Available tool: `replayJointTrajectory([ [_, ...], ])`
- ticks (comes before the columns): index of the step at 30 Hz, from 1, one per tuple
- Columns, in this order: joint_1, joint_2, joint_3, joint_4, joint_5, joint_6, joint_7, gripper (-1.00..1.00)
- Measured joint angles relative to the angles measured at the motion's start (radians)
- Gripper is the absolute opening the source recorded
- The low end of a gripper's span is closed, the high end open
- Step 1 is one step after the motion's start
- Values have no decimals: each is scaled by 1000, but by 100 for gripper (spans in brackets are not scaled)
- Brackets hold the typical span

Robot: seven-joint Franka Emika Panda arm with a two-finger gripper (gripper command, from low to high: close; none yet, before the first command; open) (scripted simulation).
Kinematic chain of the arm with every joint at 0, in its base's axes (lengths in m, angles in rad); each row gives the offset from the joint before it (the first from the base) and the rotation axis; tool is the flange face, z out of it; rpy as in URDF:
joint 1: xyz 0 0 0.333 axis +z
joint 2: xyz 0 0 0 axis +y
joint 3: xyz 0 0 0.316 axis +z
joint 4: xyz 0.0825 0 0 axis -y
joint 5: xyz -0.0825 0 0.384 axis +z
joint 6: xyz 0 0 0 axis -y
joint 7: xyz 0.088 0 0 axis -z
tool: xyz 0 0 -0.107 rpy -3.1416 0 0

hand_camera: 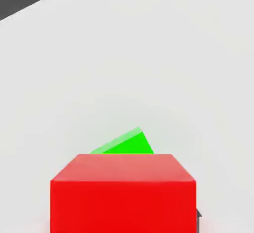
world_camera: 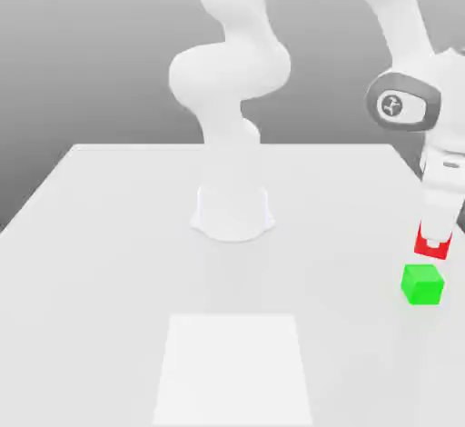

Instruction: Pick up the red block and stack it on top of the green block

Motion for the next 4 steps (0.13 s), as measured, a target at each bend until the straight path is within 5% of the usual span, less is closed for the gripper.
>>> replayJointTrajectory([
  [1,9,36,-15,2,-29,33,21,-100],
  [2,14,54,-23,2,-43,49,32,100],
  [4,14,54,-23,2,-43,49,32,100],
])
